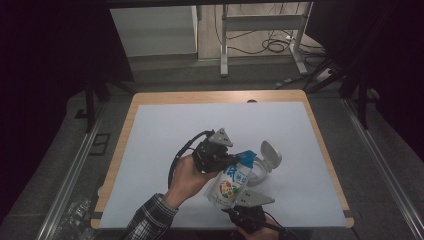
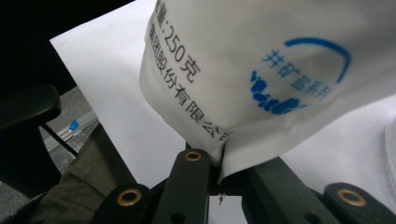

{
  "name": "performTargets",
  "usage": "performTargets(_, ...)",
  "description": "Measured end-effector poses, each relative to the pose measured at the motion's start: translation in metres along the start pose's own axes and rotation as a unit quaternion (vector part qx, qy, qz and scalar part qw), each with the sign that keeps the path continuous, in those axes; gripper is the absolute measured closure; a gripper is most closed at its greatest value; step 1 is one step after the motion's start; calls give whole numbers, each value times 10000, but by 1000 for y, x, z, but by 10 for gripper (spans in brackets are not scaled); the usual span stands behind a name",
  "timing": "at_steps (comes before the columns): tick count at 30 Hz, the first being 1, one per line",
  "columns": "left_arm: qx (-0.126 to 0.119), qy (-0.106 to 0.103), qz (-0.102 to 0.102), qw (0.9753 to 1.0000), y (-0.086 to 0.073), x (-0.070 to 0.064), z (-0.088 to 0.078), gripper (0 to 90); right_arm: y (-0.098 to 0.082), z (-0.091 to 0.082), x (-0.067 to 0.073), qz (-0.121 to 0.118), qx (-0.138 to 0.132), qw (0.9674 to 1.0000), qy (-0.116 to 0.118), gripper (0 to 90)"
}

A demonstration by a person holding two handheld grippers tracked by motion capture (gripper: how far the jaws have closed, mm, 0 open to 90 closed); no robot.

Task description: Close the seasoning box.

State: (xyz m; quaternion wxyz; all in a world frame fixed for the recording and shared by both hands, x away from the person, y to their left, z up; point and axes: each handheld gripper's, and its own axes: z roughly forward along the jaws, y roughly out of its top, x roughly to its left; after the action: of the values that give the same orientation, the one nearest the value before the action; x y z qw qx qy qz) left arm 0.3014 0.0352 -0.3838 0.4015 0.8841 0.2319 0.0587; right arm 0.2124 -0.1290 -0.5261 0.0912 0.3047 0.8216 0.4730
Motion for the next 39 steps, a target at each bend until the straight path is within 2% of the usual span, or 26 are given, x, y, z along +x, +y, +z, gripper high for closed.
performTargets(5,61,56,72,9999,3,-2,2,900,0,-1,0,1,-49,9999,114,892)
performTargets(20,255,138,96,9995,9,-4,10,900,3,-2,1,55,-102,9992,385,893)
performTargets(24,294,142,70,9994,10,-4,11,900,3,-2,1,125,-134,9989,439,893)
performTargets(39,449,194,121,9987,17,-7,14,900,6,-4,3,126,-251,9978,604,894)
